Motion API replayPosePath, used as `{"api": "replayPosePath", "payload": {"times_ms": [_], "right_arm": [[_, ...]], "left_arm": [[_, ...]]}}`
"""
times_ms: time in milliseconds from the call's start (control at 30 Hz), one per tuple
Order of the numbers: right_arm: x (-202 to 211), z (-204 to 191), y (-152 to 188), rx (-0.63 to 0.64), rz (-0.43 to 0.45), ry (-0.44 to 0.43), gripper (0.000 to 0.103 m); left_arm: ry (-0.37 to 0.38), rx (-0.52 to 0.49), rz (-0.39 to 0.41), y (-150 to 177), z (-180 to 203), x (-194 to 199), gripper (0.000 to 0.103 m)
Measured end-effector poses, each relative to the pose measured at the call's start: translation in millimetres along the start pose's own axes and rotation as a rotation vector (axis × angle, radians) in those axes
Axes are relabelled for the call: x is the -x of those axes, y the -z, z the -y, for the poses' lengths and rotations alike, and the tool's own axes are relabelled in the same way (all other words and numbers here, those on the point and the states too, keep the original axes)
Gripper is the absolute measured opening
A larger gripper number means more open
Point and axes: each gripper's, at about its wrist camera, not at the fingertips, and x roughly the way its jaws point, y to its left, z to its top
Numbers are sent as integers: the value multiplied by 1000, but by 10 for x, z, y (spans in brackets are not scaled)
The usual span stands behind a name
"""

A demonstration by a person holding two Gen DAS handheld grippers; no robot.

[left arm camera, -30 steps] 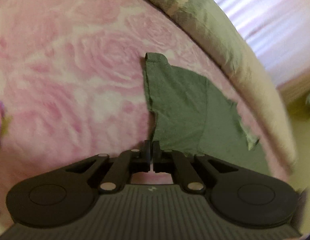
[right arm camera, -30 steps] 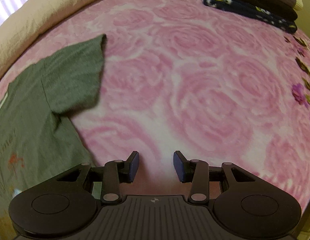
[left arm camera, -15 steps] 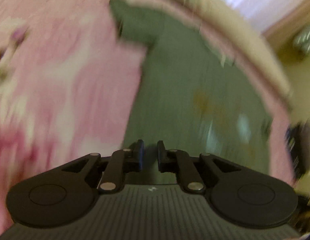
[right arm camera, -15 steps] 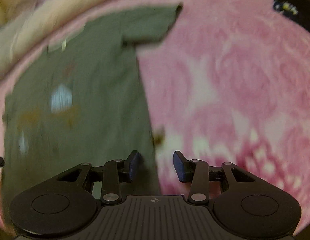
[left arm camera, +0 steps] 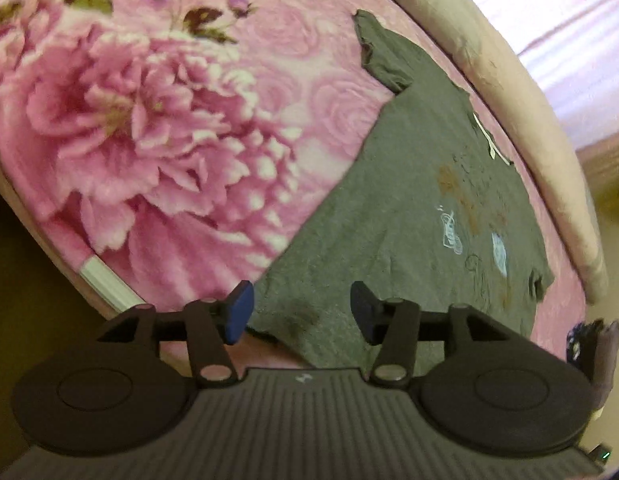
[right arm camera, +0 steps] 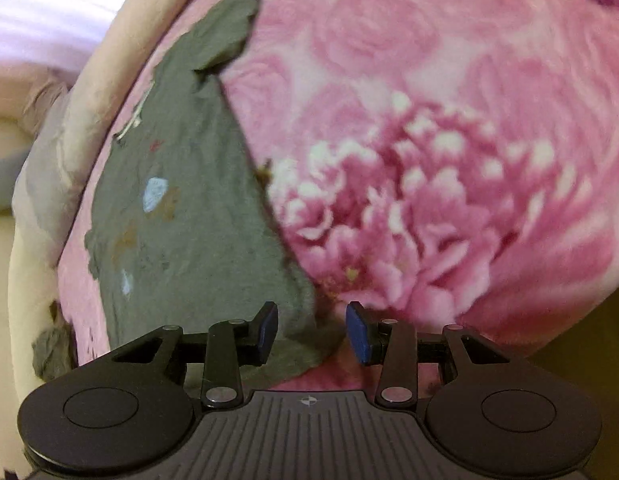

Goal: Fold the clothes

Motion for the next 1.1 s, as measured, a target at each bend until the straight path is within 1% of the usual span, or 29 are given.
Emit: {"api": "replayPosePath", "payload": {"times_ms": [33, 100, 133, 167, 200, 233, 267, 300, 333, 367, 400, 467, 500, 533, 600, 633, 667, 700, 733, 767, 800, 833, 867, 900, 933, 967, 1033, 1067, 1100], "right_arm": [[-32, 23, 32, -2, 3, -1, 42], [-52, 24, 102, 24, 41, -24, 42], [-65, 17, 141, 38, 57, -39, 42], [-82, 18, 176, 42, 63, -53, 41], [-112, 2, 194, 45, 58, -68, 41], [-142, -13, 213, 47, 53, -84, 41], [-164, -38, 225, 51, 43, -92, 37], [-164, -88, 222, 58, 21, -84, 8], [-164, -137, 219, 65, -2, -76, 8], [-146, -187, 206, 66, -22, -72, 8], [-68, -239, 159, 50, -37, -79, 8], [112, -318, 19, -3, -74, -79, 8], [184, -347, -75, -48, -105, -71, 8], [246, -374, -166, -89, -130, -58, 8], [248, -404, -316, -132, -137, -23, 8], [174, -415, -360, -129, -132, -16, 8], [78, -420, -365, -99, -131, 13, 8], [-51, -423, -328, -49, -144, 82, 8], [-186, -410, -261, -2, -167, 169, 8], [-265, -373, -187, 21, -182, 215, 8], [-300, -342, -111, 32, -179, 228, 9], [-280, -324, -52, 43, -157, 223, 10], [-230, -324, -19, 53, -137, 219, 18], [-175, -335, 2, 69, -126, 235, 44], [-118, -343, 19, 85, -109, 244, 57], [-59, -348, 29, 105, -78, 238, 73], [48, -345, 45, 131, -20, 214, 73], [65, -310, 49, 104, -1, 169, 73], [64, -278, 57, 78, 15, 124, 73]], "left_arm": [[13, 14, -11, 28, -29, -45, 48], [36, -12, -29, 89, -35, -148, 47], [42, -35, -25, 114, -30, -193, 44], [47, -41, -17, 117, -41, -222, 36], [55, -19, -14, 101, -80, -238, 29], [68, 25, -22, 65, -151, -244, 6], [86, 63, -38, 20, -222, -245, 2], [97, 76, -57, -39, -246, -217, 2], [100, 65, -78, -103, -219, -173, 1], [120, 52, -101, -181, -171, -108, 1], [151, 60, -126, -288, -122, -24, 1], [201, 95, -179, -516, -25, 135, 1], [201, 95, -202, -620, 30, 179, 1], [182, 80, -219, -715, 90, 177, 1], [148, -18, -224, -794, 201, 36, 2], [113, -106, -222, -789, 266, -88, 2], [55, -203, -240, -737, 316, -250, 2], [-8, -273, -281, -640, 327, -404, 2], [-61, -308, -325, -506, 290, -520, 4], [-80, -323, -339, -394, 246, -556, 5], [-76, -333, -322, -331, 220, -513, 6], [-80, -328, -317, -307, 193, -440, 9], [-94, -311, -324, -307, 154, -373, 13], [-105, -289, -329, -321, 112, -302, 16], [-110, -271, -326, -342, 64, -236, 22], [-113, -254, -321, -366, 12, -175, 28], [-69, -200, -278, -420, -75, -107, 32], [-37, -153, -243, -453, -112, -97, 38], [-2, -98, -202, -474, -154, -108, 42]]}}
